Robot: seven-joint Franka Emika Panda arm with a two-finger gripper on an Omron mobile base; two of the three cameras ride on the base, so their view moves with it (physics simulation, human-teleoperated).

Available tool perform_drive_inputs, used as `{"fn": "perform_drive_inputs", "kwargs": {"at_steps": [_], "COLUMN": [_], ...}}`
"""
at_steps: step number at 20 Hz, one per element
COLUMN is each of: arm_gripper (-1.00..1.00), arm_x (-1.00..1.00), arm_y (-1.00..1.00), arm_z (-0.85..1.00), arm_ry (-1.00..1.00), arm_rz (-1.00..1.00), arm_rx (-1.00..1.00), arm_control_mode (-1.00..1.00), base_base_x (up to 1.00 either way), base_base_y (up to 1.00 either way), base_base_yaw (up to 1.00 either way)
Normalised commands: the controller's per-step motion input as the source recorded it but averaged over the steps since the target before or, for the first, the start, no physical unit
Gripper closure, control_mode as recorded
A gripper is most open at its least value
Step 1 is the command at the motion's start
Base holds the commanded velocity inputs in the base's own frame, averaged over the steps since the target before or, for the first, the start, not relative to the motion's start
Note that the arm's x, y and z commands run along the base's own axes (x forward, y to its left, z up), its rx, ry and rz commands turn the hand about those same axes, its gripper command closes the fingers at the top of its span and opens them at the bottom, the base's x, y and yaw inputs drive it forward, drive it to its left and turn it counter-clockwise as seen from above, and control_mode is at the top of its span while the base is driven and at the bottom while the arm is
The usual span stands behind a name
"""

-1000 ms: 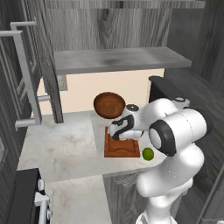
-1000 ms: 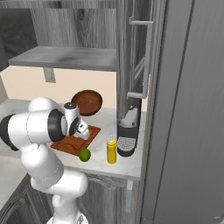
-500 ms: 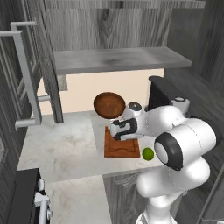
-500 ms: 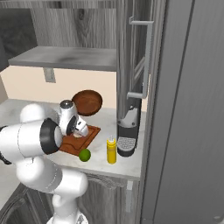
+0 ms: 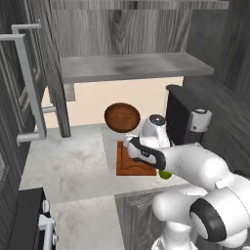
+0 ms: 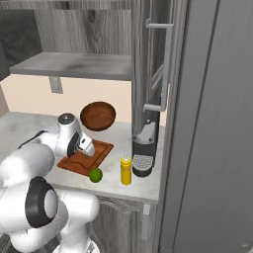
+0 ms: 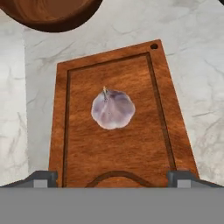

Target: Open the cabinet. Place the bowl and condiment on the counter. Then place the lime and garlic on the cutting board.

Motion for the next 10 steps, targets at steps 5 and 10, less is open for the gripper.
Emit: {"fn": "perform_drive_inputs", "kwargs": {"at_steps": [5, 10], "arm_gripper": [-1.00, -1.00], "arm_x": [-0.88, -0.82], "arm_y": [-0.14, -0.11], "arm_z": [0.42, 0.48], "arm_ry": [-0.15, -0.03], "arm_rz": [0.00, 0.00], "arm_rx": [0.07, 0.01], "arm_control_mode": [-1.00, -1.00], "base_base_x": [0.00, 0.00], "base_base_y": [0.00, 0.00], "base_base_yaw": [0.00, 0.00]}}
